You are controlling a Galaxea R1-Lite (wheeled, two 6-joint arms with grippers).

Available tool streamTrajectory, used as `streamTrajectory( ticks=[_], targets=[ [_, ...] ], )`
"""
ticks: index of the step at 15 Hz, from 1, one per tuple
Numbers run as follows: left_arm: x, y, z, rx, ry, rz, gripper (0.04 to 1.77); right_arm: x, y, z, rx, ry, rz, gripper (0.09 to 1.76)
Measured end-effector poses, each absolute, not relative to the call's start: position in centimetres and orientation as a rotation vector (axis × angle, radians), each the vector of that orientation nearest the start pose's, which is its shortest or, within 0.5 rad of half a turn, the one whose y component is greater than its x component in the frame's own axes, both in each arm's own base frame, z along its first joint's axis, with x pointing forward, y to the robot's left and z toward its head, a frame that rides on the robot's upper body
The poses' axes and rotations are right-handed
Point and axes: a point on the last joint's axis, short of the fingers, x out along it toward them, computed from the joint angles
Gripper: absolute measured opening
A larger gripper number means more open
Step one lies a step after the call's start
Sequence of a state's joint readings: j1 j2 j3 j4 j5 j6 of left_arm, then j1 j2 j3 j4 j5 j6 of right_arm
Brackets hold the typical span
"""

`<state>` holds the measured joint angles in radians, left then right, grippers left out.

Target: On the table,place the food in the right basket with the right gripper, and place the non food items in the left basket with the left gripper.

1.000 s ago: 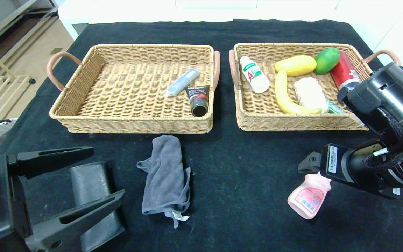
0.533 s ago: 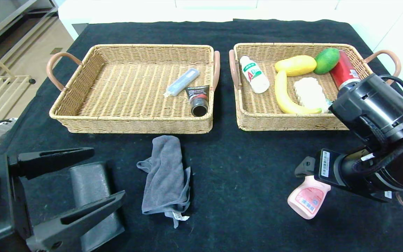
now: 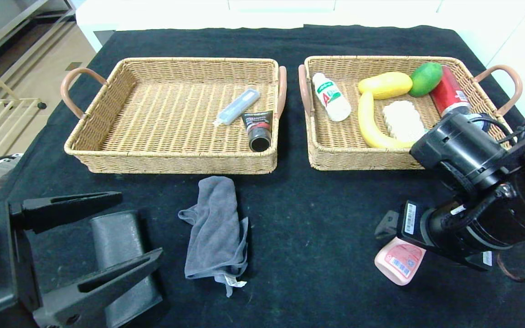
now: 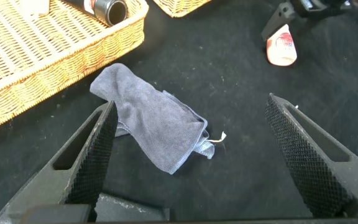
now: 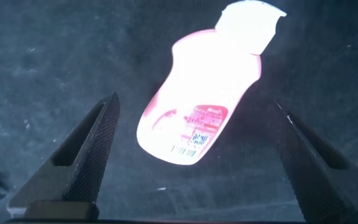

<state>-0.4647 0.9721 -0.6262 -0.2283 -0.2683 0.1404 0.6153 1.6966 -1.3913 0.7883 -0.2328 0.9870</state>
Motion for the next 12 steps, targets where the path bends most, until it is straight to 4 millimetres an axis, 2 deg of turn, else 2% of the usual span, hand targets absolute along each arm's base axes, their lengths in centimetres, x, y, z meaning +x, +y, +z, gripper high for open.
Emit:
streamTrajectory(
  ticks=[9, 12],
  targets=[
    [10.6, -6.0, 24.8, 0.153, 0.065, -0.74, 1.72, 23.9, 15.9, 20.9, 0.445, 1.081, -0.19, 1.71],
    [10.6, -6.0, 24.7, 0.153, 0.065, -0.74, 1.72, 23.9, 15.8, 20.6, 0.438, 1.088, -0.199, 1.23]
  ],
)
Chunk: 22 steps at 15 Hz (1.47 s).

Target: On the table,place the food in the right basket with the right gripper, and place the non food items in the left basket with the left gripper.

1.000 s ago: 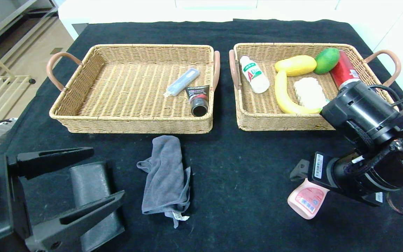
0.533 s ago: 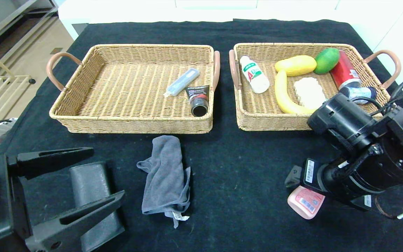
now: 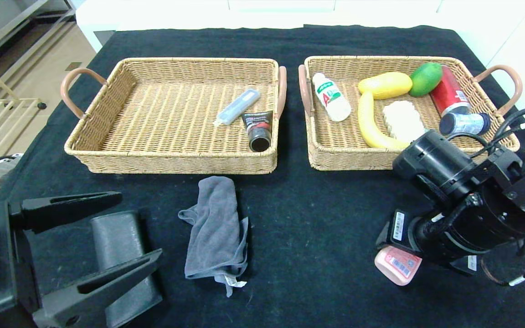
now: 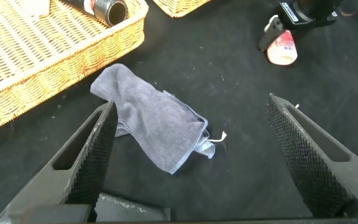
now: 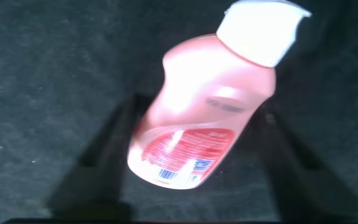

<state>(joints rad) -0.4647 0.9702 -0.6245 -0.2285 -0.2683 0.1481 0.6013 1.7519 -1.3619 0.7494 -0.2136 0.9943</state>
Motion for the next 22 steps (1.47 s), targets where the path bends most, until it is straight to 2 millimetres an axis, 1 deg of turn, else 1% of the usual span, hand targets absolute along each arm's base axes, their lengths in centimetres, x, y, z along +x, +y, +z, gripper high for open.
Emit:
streamTrajectory(
  ticks=[1, 2, 3, 5, 11, 13, 15, 18, 20, 22],
  targets=[
    [10.6, -6.0, 24.7, 0.153, 0.064, -0.74, 1.72, 23.9, 15.8, 20.5, 0.437, 1.09, -0.2, 1.09],
    [10.6, -6.0, 24.7, 0.153, 0.064, -0.74, 1.72, 23.9, 15.8, 20.4, 0.435, 1.092, -0.203, 0.99],
    [10.6, -6.0, 24.7, 0.153, 0.065, -0.74, 1.72, 24.0, 15.8, 20.4, 0.435, 1.092, -0.203, 0.92],
    [10.6, -6.0, 24.7, 0.153, 0.065, -0.74, 1.72, 24.0, 15.8, 20.4, 0.435, 1.093, -0.203, 0.85],
    [10.6, -6.0, 24.8, 0.153, 0.064, -0.74, 1.72, 23.9, 15.9, 20.1, 0.423, 1.1, -0.206, 0.85],
    [10.6, -6.0, 24.7, 0.154, 0.065, -0.74, 1.72, 23.7, 16.1, 20.2, 0.416, 1.093, -0.197, 0.85],
    [10.6, -6.0, 24.7, 0.153, 0.065, -0.74, 1.72, 22.9, 16.3, 20.9, 0.41, 1.082, -0.164, 0.85],
    [10.6, -6.0, 24.7, 0.154, 0.067, -0.74, 1.72, 20.9, 16.5, 22.7, 0.333, 1.002, -0.101, 0.85],
    [10.6, -6.0, 24.6, 0.154, 0.07, -0.74, 1.72, 19.3, 17.3, 23.9, 0.273, 0.963, -0.007, 0.85],
    [10.6, -6.0, 24.5, 0.155, 0.073, -0.74, 1.72, 18.3, 18.3, 24.9, 0.235, 0.937, 0.079, 0.85]
  ],
)
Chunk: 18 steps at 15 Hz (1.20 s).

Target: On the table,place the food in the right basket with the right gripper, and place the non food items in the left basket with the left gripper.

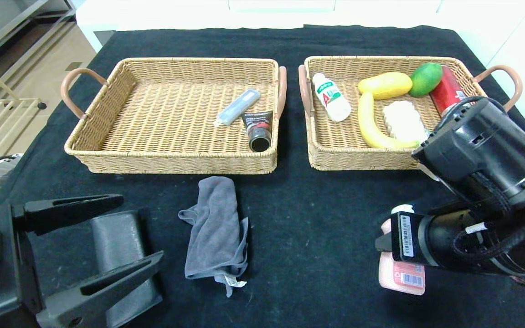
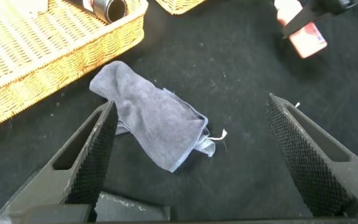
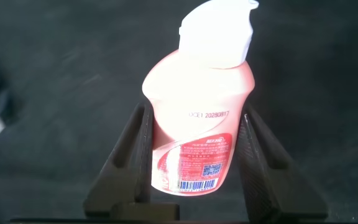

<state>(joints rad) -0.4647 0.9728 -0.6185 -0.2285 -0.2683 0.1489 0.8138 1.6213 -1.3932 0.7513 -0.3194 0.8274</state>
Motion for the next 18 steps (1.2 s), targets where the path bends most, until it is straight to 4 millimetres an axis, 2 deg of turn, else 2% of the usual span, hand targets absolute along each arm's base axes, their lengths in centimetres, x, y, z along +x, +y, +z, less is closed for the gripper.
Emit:
streamTrajectory(
  ticks=[4, 8, 14, 18],
  targets=[
    [10.7, -6.0, 24.5, 0.154, 0.075, -0.74, 1.72, 18.0, 21.7, 26.3, 0.197, 0.898, 0.206, 0.85],
    [10.7, -6.0, 24.5, 0.153, 0.075, -0.739, 1.72, 19.2, 25.5, 27.0, 0.177, 0.861, 0.285, 0.85],
    [10.6, -5.9, 24.6, 0.154, 0.067, -0.739, 1.72, 21.8, 30.2, 24.5, 0.147, 0.807, 0.278, 0.85],
    [10.5, -5.9, 24.7, 0.153, 0.062, -0.736, 1.72, 23.1, 31.6, 22.7, 0.137, 0.779, 0.244, 0.85]
  ],
)
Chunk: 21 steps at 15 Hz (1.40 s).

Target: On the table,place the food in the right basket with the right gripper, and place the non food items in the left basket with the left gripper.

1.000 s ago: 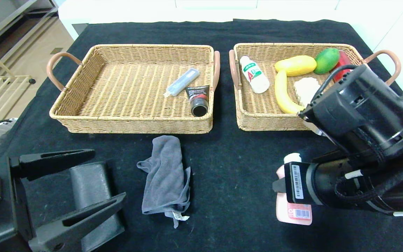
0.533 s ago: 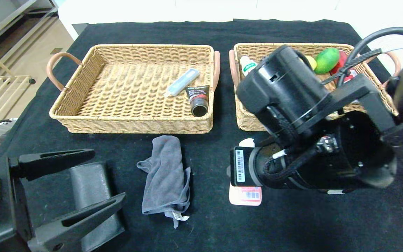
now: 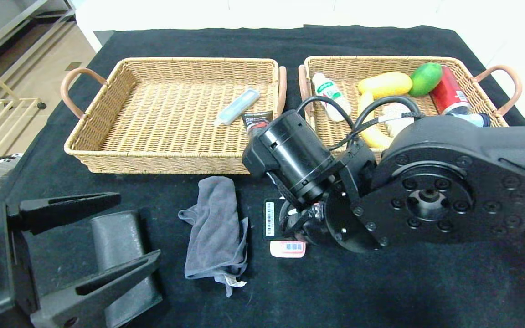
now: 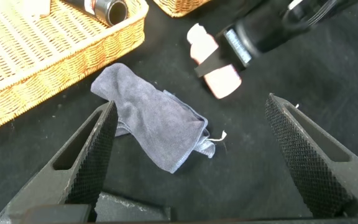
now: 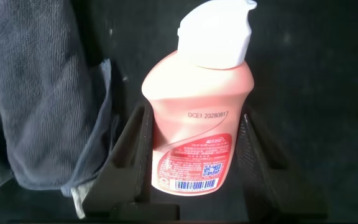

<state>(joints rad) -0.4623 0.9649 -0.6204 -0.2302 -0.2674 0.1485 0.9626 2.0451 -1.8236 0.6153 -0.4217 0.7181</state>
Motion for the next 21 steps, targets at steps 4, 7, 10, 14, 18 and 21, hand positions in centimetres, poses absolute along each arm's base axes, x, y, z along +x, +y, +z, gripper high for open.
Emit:
streamTrajectory(
  ticks=[4, 7, 10, 14, 18, 21],
  targets=[
    [10.4, -5.9, 24.7, 0.156, 0.058, -0.736, 1.72, 23.3, 32.0, 22.2, 0.128, 0.776, 0.232, 0.89],
    [10.5, -5.9, 24.7, 0.157, 0.06, -0.736, 1.72, 23.3, 32.0, 22.2, 0.125, 0.763, 0.217, 1.15],
    [10.5, -5.9, 24.7, 0.158, 0.06, -0.736, 1.72, 22.9, 32.0, 22.5, 0.125, 0.746, 0.211, 1.33],
    [10.5, -5.9, 24.6, 0.165, 0.061, -0.731, 1.72, 21.7, 30.9, 24.7, 0.141, 0.708, 0.233, 1.48],
    [10.9, -6.0, 24.3, 0.171, 0.085, -0.708, 1.72, 19.8, 28.5, 25.5, 0.067, 0.695, 0.34, 1.57],
    [11.5, -6.2, 23.8, 0.173, 0.116, -0.701, 1.72, 19.8, 26.2, 24.6, 0.059, 0.626, 0.526, 1.61]
  ],
)
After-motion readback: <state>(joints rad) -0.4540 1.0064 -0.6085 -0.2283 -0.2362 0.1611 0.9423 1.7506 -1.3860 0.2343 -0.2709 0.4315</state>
